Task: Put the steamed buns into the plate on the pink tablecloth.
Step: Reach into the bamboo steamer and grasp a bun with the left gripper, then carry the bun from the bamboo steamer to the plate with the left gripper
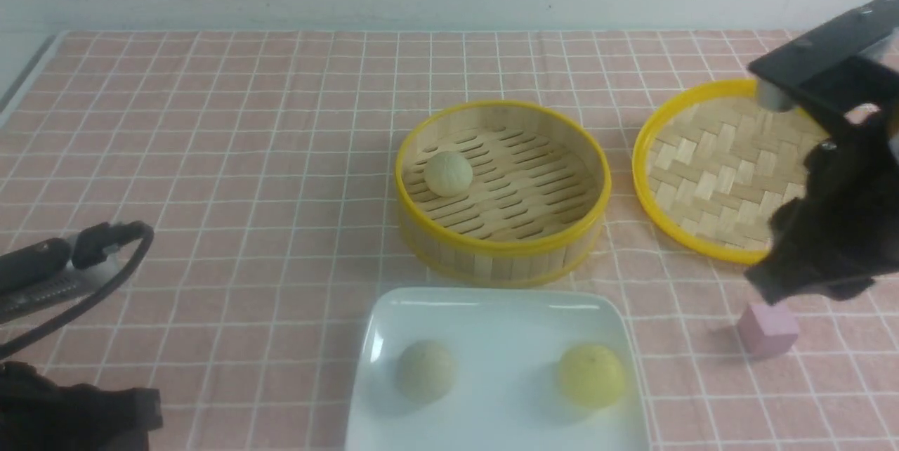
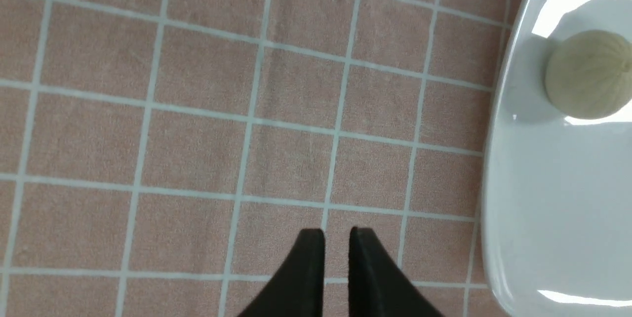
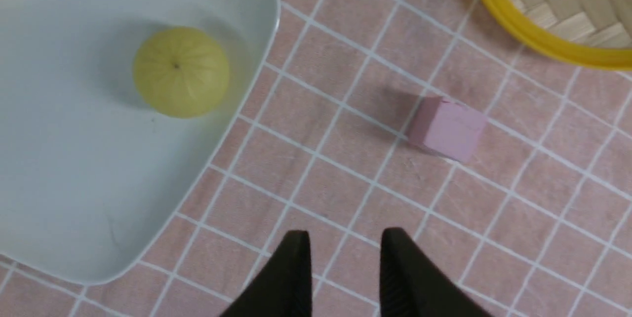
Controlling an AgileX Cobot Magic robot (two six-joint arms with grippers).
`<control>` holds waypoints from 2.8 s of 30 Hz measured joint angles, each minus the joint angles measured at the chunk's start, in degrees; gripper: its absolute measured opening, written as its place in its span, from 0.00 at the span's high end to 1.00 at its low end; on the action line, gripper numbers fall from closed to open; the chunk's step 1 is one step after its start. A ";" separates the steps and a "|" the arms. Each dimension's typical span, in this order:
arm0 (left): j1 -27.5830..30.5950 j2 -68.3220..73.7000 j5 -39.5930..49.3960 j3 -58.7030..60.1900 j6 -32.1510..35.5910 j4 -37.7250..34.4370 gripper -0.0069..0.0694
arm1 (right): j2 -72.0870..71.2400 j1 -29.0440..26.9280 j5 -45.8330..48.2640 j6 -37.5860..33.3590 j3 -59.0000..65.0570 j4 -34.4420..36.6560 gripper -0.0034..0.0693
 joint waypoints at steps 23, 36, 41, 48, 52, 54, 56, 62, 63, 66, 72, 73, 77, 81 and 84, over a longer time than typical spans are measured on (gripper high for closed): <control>-19.85 44.23 6.19 -40.40 3.31 -11.28 0.76 | -31.07 0.00 -20.58 0.00 33.98 -1.77 0.95; -28.52 74.88 11.44 -83.88 -3.83 13.72 0.41 | -31.07 0.00 -21.55 0.00 34.21 -2.22 0.94; -28.56 81.07 10.73 -91.09 -3.83 21.39 0.40 | -31.07 0.00 -21.55 0.00 34.21 -2.22 0.92; -28.56 86.47 8.35 -91.82 -5.46 26.04 0.45 | -31.07 0.00 -21.55 0.00 34.21 -2.23 0.91; -28.56 88.10 8.40 -91.93 -8.61 26.41 0.64 | -31.07 0.00 -21.55 0.00 34.21 -2.23 0.91; -28.56 88.03 8.64 -92.14 -9.05 26.46 0.78 | -31.07 0.00 -21.55 0.00 34.21 -2.23 0.90; -28.82 87.43 9.53 -92.14 -9.18 26.18 0.86 | -31.07 0.00 -21.56 0.00 34.21 -2.23 0.90; -31.00 79.70 18.12 -91.95 -8.17 24.26 0.87 | -31.07 0.00 -21.62 0.00 34.21 -2.23 0.89; -31.00 79.27 18.12 -91.95 -8.01 24.26 0.87 | -31.07 0.00 -21.62 0.00 34.21 -2.23 0.89; -32.75 72.47 20.22 -91.95 -5.44 23.84 0.87 | -31.07 0.00 -21.62 0.00 34.21 -2.23 0.88; -36.67 60.27 20.84 -90.03 -4.01 22.05 0.87 | -31.07 0.00 -21.80 0.00 34.21 -2.23 0.87; -36.82 60.02 20.84 -89.42 -4.01 21.84 0.87 | -31.07 0.00 -21.80 0.00 34.21 -2.23 0.87; -41.71 56.96 20.84 -78.32 -4.01 18.74 0.87 | -31.07 0.00 -21.80 0.00 34.21 -2.23 0.87; -45.73 58.38 20.72 -66.74 -4.01 19.34 0.87 | -31.07 0.00 -21.80 0.00 34.21 -2.23 0.85; -46.78 60.38 18.24 -60.24 -5.84 21.41 0.87 | -31.07 0.00 -21.80 0.00 34.21 -2.23 0.85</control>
